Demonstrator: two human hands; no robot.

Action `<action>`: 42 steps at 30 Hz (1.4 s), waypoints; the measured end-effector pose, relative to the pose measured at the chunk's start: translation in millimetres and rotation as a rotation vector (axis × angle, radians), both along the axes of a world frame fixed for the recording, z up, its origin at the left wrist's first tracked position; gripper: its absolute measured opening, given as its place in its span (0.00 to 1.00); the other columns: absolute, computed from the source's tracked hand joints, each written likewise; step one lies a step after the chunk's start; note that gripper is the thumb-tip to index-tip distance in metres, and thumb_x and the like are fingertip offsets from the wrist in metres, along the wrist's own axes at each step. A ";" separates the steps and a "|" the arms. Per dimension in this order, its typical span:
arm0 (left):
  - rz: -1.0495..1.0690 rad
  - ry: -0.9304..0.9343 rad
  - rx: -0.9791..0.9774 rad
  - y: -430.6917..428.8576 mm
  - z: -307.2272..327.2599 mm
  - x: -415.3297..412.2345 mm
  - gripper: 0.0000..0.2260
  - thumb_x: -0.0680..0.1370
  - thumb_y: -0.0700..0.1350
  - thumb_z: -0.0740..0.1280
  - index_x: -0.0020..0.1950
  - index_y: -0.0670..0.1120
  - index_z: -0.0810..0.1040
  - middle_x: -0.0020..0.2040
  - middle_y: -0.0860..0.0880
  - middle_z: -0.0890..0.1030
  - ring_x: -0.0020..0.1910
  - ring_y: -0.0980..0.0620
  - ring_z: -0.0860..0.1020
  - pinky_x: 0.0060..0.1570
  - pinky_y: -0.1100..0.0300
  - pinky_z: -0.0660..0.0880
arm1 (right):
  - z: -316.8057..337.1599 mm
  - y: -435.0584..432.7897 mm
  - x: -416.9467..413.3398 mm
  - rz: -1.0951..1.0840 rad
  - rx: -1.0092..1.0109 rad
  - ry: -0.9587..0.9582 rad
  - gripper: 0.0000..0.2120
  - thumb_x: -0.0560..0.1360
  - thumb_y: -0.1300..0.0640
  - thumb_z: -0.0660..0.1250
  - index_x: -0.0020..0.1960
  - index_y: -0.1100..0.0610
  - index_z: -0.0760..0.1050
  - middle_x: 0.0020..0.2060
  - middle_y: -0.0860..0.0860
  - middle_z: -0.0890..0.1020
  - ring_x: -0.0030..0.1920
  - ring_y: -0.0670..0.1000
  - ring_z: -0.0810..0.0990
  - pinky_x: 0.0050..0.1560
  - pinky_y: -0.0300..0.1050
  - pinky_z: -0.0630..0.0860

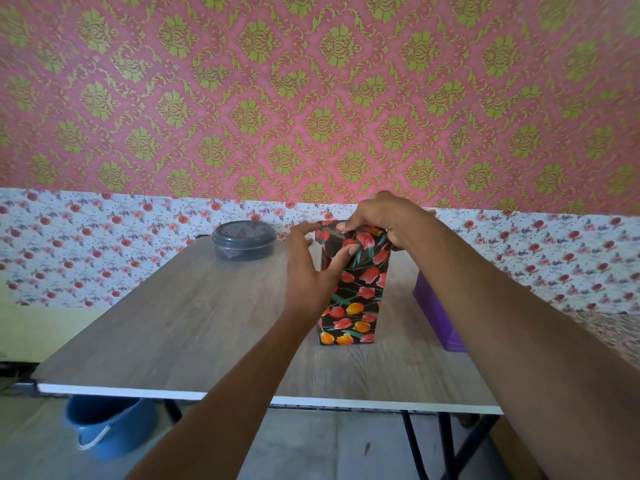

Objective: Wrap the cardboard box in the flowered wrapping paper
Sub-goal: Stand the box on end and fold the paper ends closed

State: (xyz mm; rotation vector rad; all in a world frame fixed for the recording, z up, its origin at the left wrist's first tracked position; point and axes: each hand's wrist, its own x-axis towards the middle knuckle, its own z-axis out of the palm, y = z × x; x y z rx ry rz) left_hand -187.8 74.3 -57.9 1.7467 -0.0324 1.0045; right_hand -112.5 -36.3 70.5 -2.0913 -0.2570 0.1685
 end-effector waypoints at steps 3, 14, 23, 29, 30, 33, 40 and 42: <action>0.195 -0.072 0.124 -2.0 -1.6 0.4 0.28 0.74 0.69 0.67 0.63 0.50 0.75 0.69 0.53 0.73 0.70 0.56 0.71 0.68 0.47 0.73 | -2.0 1.7 1.0 -0.010 0.035 -0.006 0.37 0.65 0.59 0.82 0.69 0.63 0.70 0.62 0.59 0.78 0.61 0.64 0.77 0.62 0.60 0.77; 0.044 -0.092 0.100 -1.0 12.0 -21.9 0.18 0.83 0.55 0.63 0.68 0.48 0.80 0.67 0.51 0.81 0.65 0.60 0.77 0.61 0.54 0.80 | -14.8 -6.8 1.9 -0.070 0.194 -0.099 0.28 0.63 0.60 0.85 0.59 0.69 0.80 0.59 0.58 0.83 0.60 0.59 0.81 0.63 0.53 0.78; -0.104 -0.010 0.292 19.1 11.9 -31.8 0.33 0.74 0.38 0.75 0.70 0.58 0.61 0.66 0.52 0.78 0.66 0.61 0.76 0.65 0.65 0.74 | -14.8 -66.2 -11.8 0.550 0.119 -0.150 0.22 0.70 0.69 0.77 0.63 0.58 0.83 0.67 0.50 0.81 0.71 0.46 0.73 0.75 0.50 0.68; 0.199 -0.052 0.557 19.0 33.7 -25.3 0.12 0.80 0.37 0.68 0.62 0.47 0.82 0.68 0.47 0.78 0.65 0.51 0.75 0.66 0.51 0.75 | -37.6 -62.1 -20.0 0.379 -0.174 -0.656 0.20 0.71 0.64 0.77 0.61 0.48 0.84 0.62 0.45 0.83 0.62 0.47 0.80 0.63 0.49 0.78; 0.238 -0.087 0.556 18.0 37.8 -23.3 0.09 0.81 0.37 0.68 0.58 0.45 0.84 0.68 0.45 0.75 0.66 0.51 0.73 0.65 0.55 0.73 | -40.5 -58.7 -20.1 0.341 -0.169 -0.692 0.14 0.74 0.61 0.76 0.58 0.51 0.85 0.57 0.49 0.85 0.56 0.51 0.83 0.57 0.54 0.80; 0.210 -0.089 0.417 16.3 49.8 -20.6 0.09 0.83 0.39 0.66 0.44 0.43 0.82 0.46 0.49 0.80 0.44 0.60 0.75 0.43 0.66 0.70 | -43.9 -49.3 -19.9 0.280 -0.117 -0.782 0.17 0.81 0.50 0.69 0.42 0.64 0.78 0.33 0.60 0.78 0.33 0.53 0.74 0.37 0.49 0.69; 0.341 -0.013 0.282 6.4 56.5 -15.6 0.11 0.83 0.49 0.65 0.43 0.48 0.80 0.32 0.56 0.78 0.31 0.60 0.74 0.30 0.60 0.62 | -51.2 -25.2 -28.9 0.158 0.107 -0.736 0.24 0.83 0.55 0.65 0.33 0.54 0.58 0.28 0.48 0.60 0.30 0.48 0.61 0.37 0.47 0.57; 0.335 -0.024 0.236 6.7 62.4 -16.2 0.05 0.82 0.50 0.69 0.50 0.49 0.78 0.37 0.56 0.81 0.33 0.60 0.77 0.31 0.60 0.67 | -53.3 -22.1 -28.8 0.141 0.132 -0.722 0.24 0.84 0.55 0.64 0.32 0.53 0.59 0.28 0.48 0.62 0.30 0.48 0.63 0.37 0.47 0.58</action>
